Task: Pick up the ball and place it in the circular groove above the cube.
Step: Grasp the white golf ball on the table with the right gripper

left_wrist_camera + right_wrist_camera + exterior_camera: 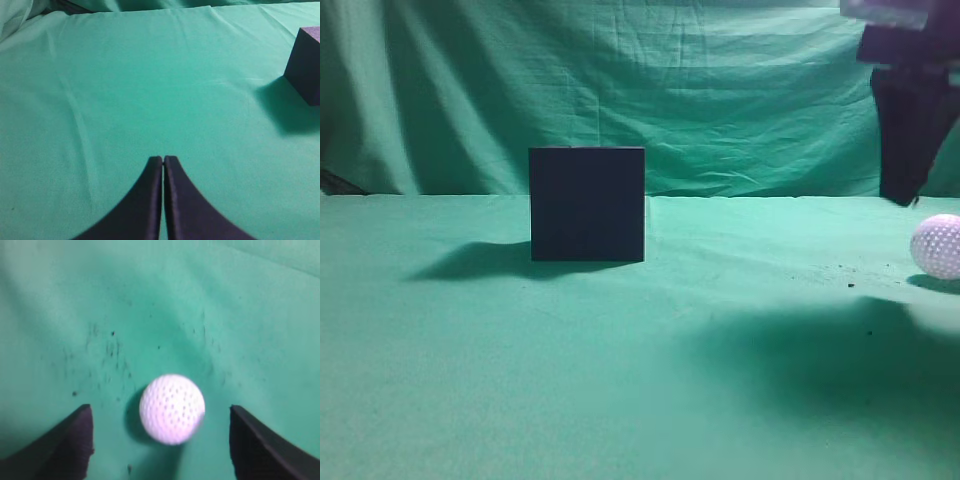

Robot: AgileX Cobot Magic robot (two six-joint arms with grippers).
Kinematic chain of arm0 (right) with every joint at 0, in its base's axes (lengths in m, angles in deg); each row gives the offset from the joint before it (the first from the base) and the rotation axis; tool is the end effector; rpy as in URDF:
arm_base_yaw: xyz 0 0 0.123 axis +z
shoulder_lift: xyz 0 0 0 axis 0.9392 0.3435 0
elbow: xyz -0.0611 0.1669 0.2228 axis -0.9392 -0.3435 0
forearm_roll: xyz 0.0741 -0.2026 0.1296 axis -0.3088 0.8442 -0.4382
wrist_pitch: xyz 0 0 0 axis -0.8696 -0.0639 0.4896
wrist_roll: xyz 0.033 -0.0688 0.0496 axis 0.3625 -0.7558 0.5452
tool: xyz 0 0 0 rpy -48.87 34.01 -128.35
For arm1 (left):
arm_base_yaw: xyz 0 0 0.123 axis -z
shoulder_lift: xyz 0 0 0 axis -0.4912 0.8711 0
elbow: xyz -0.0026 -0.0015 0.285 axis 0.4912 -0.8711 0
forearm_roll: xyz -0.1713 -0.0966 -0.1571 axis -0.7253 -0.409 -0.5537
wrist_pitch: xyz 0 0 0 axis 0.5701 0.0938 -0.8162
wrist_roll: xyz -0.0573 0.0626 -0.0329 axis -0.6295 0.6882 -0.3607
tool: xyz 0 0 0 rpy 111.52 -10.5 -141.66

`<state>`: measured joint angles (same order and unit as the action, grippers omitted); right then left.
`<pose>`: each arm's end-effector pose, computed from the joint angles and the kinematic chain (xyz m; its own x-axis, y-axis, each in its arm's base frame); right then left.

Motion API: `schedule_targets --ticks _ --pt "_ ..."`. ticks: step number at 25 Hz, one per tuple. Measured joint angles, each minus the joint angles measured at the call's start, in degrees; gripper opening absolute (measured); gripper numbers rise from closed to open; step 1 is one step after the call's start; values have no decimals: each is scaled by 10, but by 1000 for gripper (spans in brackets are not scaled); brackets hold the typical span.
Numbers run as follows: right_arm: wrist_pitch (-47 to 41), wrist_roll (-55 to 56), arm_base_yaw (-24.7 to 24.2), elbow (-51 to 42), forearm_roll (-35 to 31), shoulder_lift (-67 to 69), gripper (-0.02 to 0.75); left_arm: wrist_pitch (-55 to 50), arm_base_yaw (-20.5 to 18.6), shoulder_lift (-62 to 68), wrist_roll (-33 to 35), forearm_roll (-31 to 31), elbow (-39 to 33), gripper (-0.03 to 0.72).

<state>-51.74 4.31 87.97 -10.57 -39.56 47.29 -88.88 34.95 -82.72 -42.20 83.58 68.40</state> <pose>0.2748 0.0970 0.2034 -0.8974 -0.3532 -0.2645 -0.3809 0.9227 0.0602 0.0524 -0.0023 0.1735 -0.2722 0.0737 -0.9594 0.0794 0.9954 0.0539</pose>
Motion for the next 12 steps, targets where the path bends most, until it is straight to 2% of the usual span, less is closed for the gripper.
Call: schedule_targets --ticks 4,11,12 --pt "39 19 0 0 5 37 513 0 0 0 0 0 0 0" --pt "53 27 0 0 13 80 513 0 0 0 0 0 0 0" --pt "53 27 0 0 13 83 469 0 0 0 0 0 0 0"
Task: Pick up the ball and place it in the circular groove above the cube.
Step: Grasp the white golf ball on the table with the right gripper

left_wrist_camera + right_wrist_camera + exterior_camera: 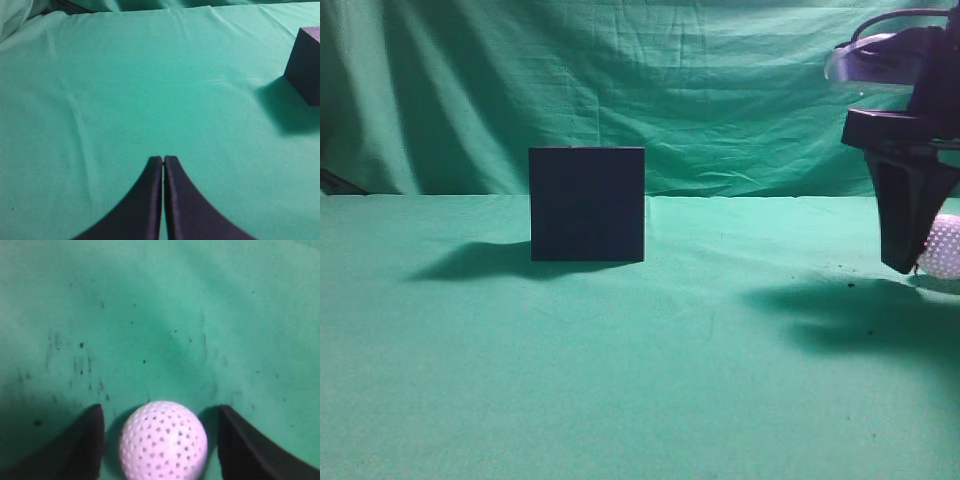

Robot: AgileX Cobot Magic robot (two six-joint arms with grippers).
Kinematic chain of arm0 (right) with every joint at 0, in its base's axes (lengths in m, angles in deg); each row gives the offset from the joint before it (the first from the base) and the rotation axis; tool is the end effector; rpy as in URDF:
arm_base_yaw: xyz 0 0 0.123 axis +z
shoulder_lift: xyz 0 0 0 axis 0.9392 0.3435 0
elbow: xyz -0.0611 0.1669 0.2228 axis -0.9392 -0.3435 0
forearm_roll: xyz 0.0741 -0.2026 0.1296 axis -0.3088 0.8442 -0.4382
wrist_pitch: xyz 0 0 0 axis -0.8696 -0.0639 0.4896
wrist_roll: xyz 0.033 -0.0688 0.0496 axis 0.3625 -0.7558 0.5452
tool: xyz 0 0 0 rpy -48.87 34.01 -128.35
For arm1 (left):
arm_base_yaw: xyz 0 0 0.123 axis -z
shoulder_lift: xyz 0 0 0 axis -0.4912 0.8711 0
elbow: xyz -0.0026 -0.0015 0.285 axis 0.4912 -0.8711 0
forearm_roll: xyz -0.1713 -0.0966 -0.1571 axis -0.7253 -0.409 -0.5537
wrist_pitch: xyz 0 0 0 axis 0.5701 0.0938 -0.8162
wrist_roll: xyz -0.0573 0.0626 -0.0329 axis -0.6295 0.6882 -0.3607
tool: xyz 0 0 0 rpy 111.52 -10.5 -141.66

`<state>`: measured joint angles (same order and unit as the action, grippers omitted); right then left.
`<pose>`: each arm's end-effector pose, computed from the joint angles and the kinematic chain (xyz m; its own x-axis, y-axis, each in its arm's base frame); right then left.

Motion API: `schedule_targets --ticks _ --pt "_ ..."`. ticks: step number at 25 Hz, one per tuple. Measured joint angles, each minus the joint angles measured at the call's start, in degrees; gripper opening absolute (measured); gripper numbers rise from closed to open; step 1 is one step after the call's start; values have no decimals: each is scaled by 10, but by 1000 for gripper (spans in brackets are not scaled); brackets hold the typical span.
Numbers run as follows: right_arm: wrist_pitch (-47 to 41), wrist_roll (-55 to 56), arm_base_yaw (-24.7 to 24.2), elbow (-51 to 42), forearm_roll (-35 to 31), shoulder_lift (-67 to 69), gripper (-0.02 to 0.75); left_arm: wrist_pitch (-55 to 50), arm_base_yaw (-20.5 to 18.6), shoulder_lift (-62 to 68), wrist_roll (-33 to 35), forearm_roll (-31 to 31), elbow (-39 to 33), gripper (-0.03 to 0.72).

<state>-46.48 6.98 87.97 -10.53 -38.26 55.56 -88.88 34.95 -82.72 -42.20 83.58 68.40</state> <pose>0.2914 0.1004 0.1620 -0.9223 -0.3242 -0.2102 -0.3414 0.9386 0.0503 0.0524 -0.0023 0.1735 -0.2722 0.0737 -0.9594 0.0794 0.9954 0.0539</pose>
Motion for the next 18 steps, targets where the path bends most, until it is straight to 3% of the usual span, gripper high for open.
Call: schedule_targets --ticks 4,8,12,18 --pt "-2 7 0 2 0 3 310 0 0 0 0 0 0 0" --pt "-41 8 0 37 0 3 320 0 0 0 0 0 0 0" --pt "-96 4 2 133 -29 -3 320 0 0 0 0 0 0 0" --pt "-127 -16 79 292 -77 -8 320 0 0 0 0 0 0 0"
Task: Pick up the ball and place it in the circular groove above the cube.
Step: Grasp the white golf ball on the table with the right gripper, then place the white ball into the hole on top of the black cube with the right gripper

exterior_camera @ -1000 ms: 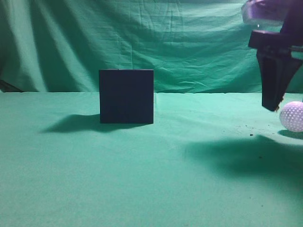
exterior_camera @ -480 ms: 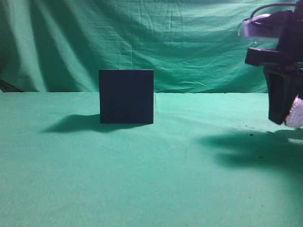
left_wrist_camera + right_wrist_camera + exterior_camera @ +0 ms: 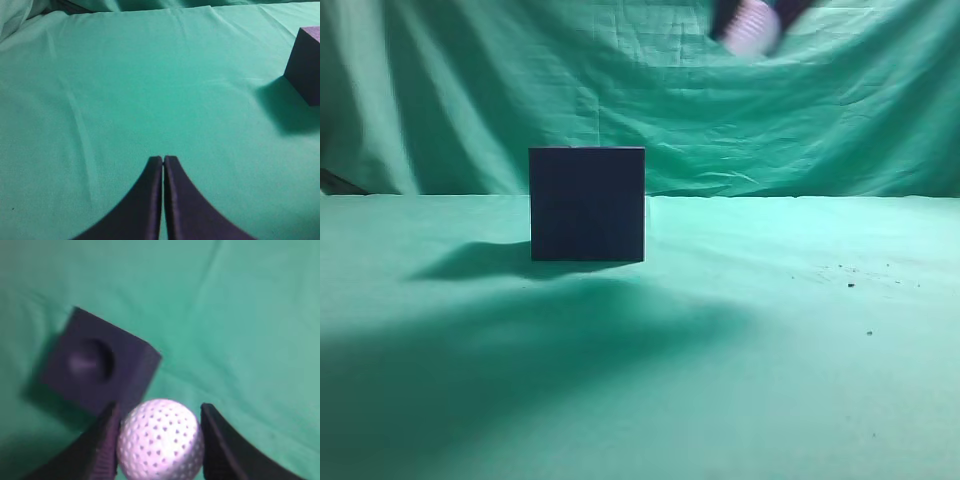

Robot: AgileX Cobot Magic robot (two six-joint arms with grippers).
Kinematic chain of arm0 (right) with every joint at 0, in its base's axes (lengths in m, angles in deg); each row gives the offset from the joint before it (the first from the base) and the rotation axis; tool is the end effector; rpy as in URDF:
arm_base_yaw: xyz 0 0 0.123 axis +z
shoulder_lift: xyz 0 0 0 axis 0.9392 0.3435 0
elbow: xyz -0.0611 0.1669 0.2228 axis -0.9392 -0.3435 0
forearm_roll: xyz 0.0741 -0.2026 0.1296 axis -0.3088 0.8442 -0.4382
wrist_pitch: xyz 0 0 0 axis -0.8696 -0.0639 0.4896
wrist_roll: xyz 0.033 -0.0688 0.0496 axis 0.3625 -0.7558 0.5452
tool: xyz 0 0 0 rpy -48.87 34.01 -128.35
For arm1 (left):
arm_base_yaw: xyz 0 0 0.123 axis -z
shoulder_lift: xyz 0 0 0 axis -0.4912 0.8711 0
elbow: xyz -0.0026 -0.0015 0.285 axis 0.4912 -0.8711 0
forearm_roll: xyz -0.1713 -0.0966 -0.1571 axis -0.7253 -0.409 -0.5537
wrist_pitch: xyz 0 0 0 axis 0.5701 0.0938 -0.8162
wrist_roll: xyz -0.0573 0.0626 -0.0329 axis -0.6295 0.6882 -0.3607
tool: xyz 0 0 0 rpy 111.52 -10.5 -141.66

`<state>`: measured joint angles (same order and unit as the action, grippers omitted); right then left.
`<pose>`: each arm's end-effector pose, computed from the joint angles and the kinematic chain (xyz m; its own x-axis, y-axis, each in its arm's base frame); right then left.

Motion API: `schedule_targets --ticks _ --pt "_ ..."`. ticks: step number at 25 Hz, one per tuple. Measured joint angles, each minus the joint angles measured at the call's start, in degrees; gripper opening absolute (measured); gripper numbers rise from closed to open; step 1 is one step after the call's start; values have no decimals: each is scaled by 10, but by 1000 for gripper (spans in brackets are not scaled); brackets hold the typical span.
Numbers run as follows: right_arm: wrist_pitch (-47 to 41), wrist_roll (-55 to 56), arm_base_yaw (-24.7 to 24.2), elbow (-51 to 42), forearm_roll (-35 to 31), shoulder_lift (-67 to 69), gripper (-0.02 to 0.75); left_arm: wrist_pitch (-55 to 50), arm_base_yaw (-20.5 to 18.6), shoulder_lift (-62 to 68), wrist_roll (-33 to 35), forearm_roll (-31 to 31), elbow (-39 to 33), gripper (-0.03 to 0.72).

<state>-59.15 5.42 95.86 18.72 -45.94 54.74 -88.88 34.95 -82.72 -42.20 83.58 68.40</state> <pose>0.3302 0.1782 0.2971 -0.7895 -0.3593 -0.4976 -0.4911 0.8561 0.1610 0.0524 -0.0023 0.1735 -0.2722 0.0737 -0.9594 0.0794 0.9954 0.0539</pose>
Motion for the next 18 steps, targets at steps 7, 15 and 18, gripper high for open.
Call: schedule_targets --ticks 7,15,18 --pt "0 -6 110 99 -5 89 320 0 0 0 0 0 0 0" --pt "-3 -11 123 147 13 174 320 0 0 0 0 0 0 0" --pt "1 -13 123 148 25 177 320 0 0 0 0 0 0 0"
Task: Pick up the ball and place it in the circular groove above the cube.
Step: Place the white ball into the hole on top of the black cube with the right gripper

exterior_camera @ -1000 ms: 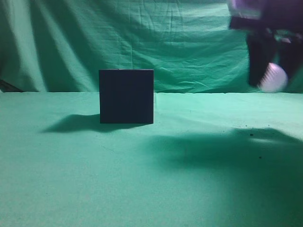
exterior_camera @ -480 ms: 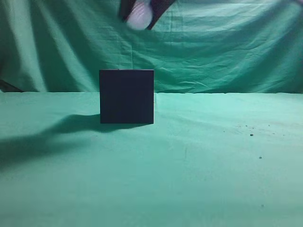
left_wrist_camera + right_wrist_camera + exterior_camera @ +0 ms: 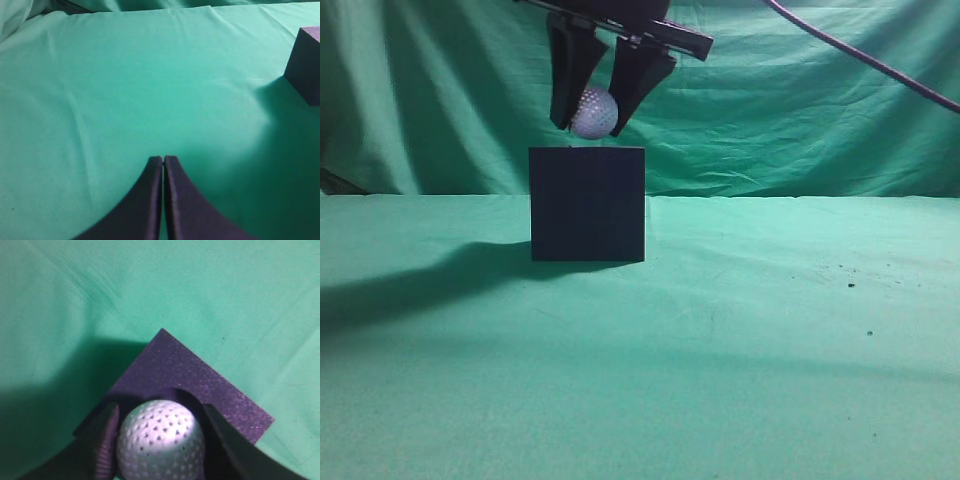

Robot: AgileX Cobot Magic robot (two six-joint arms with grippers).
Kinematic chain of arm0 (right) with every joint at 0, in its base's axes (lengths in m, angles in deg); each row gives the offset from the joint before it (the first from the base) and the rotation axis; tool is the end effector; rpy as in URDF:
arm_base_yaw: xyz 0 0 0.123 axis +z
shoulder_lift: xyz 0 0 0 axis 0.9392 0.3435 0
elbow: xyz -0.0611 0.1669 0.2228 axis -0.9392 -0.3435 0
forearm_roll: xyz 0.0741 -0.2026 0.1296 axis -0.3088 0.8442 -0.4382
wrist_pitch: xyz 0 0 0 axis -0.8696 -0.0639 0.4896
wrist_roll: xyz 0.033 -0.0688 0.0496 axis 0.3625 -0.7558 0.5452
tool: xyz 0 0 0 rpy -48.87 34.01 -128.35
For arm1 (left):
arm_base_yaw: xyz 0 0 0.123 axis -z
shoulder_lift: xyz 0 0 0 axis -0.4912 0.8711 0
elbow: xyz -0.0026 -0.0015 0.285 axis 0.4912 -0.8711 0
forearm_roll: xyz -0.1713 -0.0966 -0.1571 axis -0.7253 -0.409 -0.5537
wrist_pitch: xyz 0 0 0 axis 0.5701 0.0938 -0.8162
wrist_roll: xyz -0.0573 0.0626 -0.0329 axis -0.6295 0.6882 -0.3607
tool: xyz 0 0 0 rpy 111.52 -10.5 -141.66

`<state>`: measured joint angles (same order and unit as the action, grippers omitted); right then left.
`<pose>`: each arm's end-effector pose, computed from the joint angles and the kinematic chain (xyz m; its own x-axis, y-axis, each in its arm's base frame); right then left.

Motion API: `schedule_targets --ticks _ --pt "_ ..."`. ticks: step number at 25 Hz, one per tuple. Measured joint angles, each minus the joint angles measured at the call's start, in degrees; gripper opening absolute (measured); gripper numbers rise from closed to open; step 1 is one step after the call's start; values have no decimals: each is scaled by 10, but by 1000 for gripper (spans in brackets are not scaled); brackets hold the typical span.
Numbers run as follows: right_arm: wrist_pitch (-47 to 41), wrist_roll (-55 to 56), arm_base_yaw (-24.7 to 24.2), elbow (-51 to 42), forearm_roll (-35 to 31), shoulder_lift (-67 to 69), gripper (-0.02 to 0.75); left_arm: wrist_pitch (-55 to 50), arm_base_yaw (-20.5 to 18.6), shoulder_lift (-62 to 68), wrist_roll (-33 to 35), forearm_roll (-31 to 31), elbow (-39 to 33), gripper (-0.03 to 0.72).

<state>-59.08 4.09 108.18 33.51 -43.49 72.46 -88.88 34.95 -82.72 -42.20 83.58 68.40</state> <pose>0.3446 0.2881 0.2445 -0.6808 -0.5726 -0.4568 -0.6827 0.7220 0.1124 0.0524 -0.0023 0.1735 -0.2722 0.0737 -0.9594 0.0794 0.9954 0.0539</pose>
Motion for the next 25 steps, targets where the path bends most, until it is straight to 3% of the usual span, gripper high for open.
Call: schedule_targets --ticks 4,6,8,10,12,13,17,20,22,25 --pt "0 0 0 1 15 6 320 0 0 0 0 0 0 0" --pt "4 0 0 1 17 7 386 0 0 0 0 0 0 0" --pt "11 0 0 1 17 7 380 0 0 0 0 0 0 0" --pt "18 0 0 1 17 7 459 0 0 0 0 0 0 0" --pt "21 0 0 1 17 7 442 0 0 0 0 0 0 0" --pt "21 0 0 4 17 7 498 0 0 0 0 0 0 0" --pt "-27 30 0 47 28 1 496 0 0 0 0 0 0 0" --pt "-94 56 0 90 49 -26 325 0 0 0 0 0 0 0" --pt "-143 59 0 103 58 -52 143 0 0 0 0 0 0 0" --pt "-197 63 0 107 69 -92 0 0 0 0 0 0 0 0"
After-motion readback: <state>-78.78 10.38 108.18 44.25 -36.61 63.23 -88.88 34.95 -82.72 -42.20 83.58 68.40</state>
